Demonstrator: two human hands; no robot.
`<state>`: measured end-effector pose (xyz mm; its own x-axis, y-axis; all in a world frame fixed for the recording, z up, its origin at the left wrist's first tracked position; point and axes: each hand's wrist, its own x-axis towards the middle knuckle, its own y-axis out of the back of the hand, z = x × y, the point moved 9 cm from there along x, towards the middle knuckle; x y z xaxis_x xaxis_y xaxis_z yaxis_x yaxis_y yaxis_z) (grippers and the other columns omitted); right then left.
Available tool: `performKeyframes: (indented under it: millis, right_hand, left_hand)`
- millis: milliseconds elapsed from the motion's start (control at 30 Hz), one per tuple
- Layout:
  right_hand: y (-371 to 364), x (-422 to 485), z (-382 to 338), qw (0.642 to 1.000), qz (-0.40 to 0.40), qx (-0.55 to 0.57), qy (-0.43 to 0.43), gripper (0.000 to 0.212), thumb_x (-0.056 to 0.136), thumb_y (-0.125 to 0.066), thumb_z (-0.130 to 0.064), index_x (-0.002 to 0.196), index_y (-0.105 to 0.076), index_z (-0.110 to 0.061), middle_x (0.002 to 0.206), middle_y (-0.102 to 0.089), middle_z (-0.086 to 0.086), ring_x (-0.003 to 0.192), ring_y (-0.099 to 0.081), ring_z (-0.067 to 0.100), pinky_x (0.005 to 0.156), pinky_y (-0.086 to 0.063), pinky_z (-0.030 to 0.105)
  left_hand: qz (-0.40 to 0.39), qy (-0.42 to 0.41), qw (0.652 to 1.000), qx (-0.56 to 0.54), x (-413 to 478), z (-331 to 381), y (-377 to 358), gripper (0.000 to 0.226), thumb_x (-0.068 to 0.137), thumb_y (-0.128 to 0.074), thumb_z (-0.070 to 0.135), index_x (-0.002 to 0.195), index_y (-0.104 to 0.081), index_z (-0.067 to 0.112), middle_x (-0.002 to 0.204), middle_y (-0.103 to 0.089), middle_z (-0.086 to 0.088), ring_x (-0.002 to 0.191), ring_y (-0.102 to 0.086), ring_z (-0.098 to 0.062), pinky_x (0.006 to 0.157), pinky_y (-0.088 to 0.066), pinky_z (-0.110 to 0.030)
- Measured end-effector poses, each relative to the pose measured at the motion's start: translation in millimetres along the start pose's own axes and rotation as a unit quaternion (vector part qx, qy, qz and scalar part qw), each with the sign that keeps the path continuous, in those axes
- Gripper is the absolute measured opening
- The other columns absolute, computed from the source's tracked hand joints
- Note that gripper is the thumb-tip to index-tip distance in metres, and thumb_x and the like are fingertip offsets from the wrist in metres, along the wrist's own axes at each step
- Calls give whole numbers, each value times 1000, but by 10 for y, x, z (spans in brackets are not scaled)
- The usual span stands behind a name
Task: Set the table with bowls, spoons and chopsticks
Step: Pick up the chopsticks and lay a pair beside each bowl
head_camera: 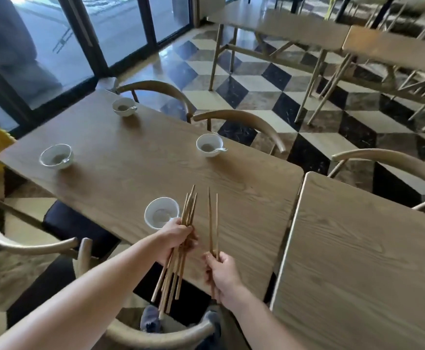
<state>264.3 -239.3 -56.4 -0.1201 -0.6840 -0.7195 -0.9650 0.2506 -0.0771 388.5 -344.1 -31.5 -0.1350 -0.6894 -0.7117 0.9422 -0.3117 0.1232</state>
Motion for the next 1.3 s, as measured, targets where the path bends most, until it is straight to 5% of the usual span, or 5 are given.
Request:
performKeyframes:
  millis: [200,600,867,1033,1300]
  right_hand:
    - [253,272,270,990,87,30,-104,35,103,-31,-44,84,-43,-17,48,-31,-4,32,-21,10,41,-15,16]
    - [-315,781,522,960,205,-70,-180,13,98,-38,-4,111,-40,-5,70,-43,7,51,-38,15,44,-34,25]
    - [-389,995,227,893,296,-304,-149,20,93,-62,-24,107,-54,-12,102,-44,-2,104,-61,28,93,-52,41]
    - [-353,958,266,873,357,-303,-134,30,90,-59,-24,68,-40,-21,72,-47,-9,67,-55,15,67,-50,33]
    - [-568,977,318,870,338,-343,-105,11,91,-58,-20,93,-49,-13,95,-46,0,82,-54,21,71,-44,29]
  left_hand:
    - [-10,-2,998,-64,374,187,185,36,104,-50,31,72,-38,20,56,-34,3,36,-28,-7,35,-22,-15]
    - [-137,53,981,-127,1057,355,945,36,105,-48,32,73,-35,21,48,-27,6,34,-21,-4,36,-16,-10]
    - [-148,58,984,-84,1445,291,1376,40,105,-48,33,69,-35,22,56,-23,3,38,-19,-6,37,-15,-12]
    - [-148,67,985,-62,1583,235,1424,40,105,-48,33,69,-35,21,54,-26,4,39,-20,-7,37,-16,-11]
    - [-162,86,983,-31,1507,135,1314,38,105,-48,32,71,-35,20,52,-28,4,37,-22,-6,36,-16,-12]
